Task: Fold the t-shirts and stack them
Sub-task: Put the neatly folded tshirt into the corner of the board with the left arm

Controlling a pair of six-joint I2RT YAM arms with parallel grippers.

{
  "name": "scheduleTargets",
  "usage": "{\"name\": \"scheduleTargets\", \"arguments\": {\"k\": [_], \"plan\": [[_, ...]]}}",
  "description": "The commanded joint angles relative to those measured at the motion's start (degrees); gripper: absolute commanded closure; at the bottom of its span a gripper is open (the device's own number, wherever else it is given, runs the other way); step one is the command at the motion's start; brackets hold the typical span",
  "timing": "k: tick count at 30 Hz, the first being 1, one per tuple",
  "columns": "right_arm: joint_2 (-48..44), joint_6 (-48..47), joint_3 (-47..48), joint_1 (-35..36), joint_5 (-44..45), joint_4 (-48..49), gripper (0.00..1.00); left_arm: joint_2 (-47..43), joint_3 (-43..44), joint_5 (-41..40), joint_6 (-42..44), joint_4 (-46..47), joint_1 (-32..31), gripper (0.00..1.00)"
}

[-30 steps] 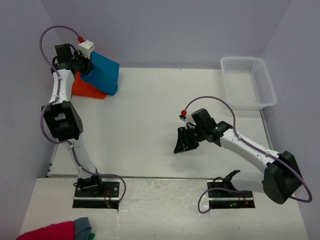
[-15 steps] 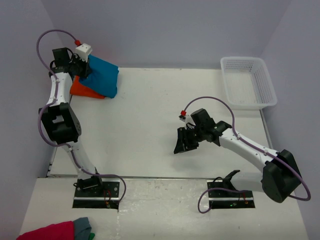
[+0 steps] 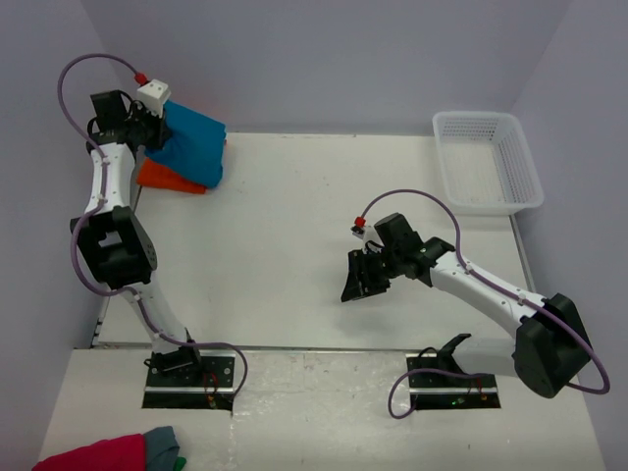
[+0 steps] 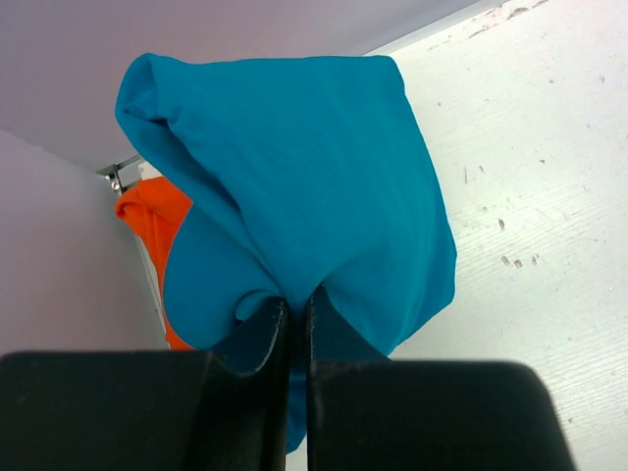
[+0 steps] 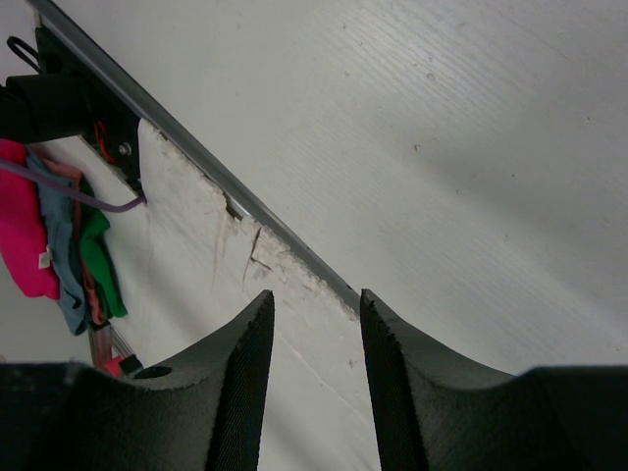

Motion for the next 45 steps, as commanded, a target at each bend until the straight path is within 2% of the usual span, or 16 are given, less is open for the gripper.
{"name": "scheduleTargets", "arguments": {"k": [1, 20, 30, 37, 40, 41, 42, 45], "plan": [[-0.3, -0.9, 0.4, 0.4, -0.3, 0.0, 0.58, -1.9, 0.7, 1.1, -1.0, 3.5, 0.8, 1.00], [3.3, -1.0, 0.5, 0.4, 1.1, -1.3, 0.58, 11.4, 14.4, -4.9, 0.9, 0.0, 2.7, 1.00], [5.8, -1.4, 1.6, 0.4, 2.1, -2.0, 0.59, 20.2, 19.7, -5.4, -1.7, 0.2, 5.9, 1.00], [6.4, -1.0, 0.6, 0.4, 1.9, -1.4, 0.59, 25.3, 23.5, -11.6, -4.9, 1.1, 6.9, 1.00], [6.4, -1.0, 0.1, 0.4, 1.5, -0.6, 0.59, 26.7, 24.3, -11.4, -6.9, 1.8, 6.7, 0.63], [6.5, -1.0, 0.1, 0.3, 1.4, -0.5, 0.59, 26.7, 24.2, -12.5, -7.8, 2.4, 6.6, 0.37], [6.7, -1.0, 0.1, 0.5, 1.4, -0.3, 0.58, 26.5, 24.2, -12.5, -8.1, 2.7, 6.6, 0.29], [7.1, -1.0, -0.3, 0.5, 0.5, 0.8, 0.58, 21.9, 19.2, -15.3, -9.0, 8.3, 5.9, 0.14]]}}
